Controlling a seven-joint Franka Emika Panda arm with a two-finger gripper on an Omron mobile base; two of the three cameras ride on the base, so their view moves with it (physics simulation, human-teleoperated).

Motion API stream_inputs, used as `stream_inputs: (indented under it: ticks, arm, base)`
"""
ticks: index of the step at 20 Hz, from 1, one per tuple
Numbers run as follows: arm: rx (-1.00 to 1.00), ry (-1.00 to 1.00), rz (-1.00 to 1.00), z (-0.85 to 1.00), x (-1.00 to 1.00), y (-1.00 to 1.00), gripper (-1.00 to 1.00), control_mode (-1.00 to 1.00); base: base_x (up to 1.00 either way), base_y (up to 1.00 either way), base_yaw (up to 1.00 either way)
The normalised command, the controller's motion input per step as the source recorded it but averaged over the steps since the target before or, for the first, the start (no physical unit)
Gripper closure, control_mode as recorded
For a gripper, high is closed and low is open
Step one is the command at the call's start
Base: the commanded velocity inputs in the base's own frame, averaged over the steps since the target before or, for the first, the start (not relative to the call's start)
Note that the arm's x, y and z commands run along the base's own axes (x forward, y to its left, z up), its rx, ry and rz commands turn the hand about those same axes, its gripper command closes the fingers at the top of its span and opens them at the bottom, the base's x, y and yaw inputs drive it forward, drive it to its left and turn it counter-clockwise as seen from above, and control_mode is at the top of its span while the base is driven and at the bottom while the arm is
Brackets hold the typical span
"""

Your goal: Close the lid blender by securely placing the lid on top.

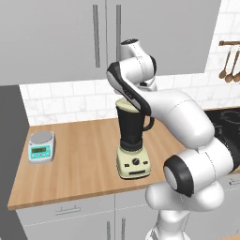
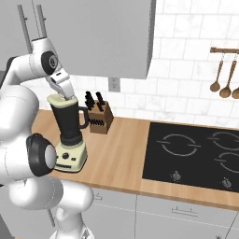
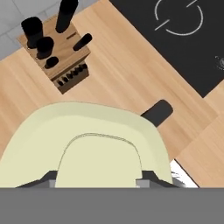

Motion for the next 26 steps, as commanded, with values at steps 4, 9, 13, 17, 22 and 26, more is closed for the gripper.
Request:
stream_inputs:
  ticks: [4,9,13,17,22,26]
  arm:
    - [0.00,0.00,0.00,-0.44,-0.33,0.16,1.00,-1.00]
    - [0.01,0.00,0.00,-0.55,-0.40,0.23,1.00,-1.00]
    - [0.01,0.00,0.00,-0.55,-0.42,0.26,1.00,-1.00]
    - [0.00,0.00,0.00,-0.64,-0.40,0.29,1.00,-1.00]
    - [0.00,0.00,0.00,-0.79,-0.47,0.36,-1.00,-1.00]
    - [0.00,0.00,0.00,-0.69,-0.41,0.36,-1.00,-1.00]
  base:
    - [0.00,0.00,0.00]
    - [0.00,0.00,0.00]
    - [0.00,0.00,0.00]
    - [0.00,0.00,0.00]
    - [0.00,0.00,0.00]
    - [0.00,0.00,0.00]
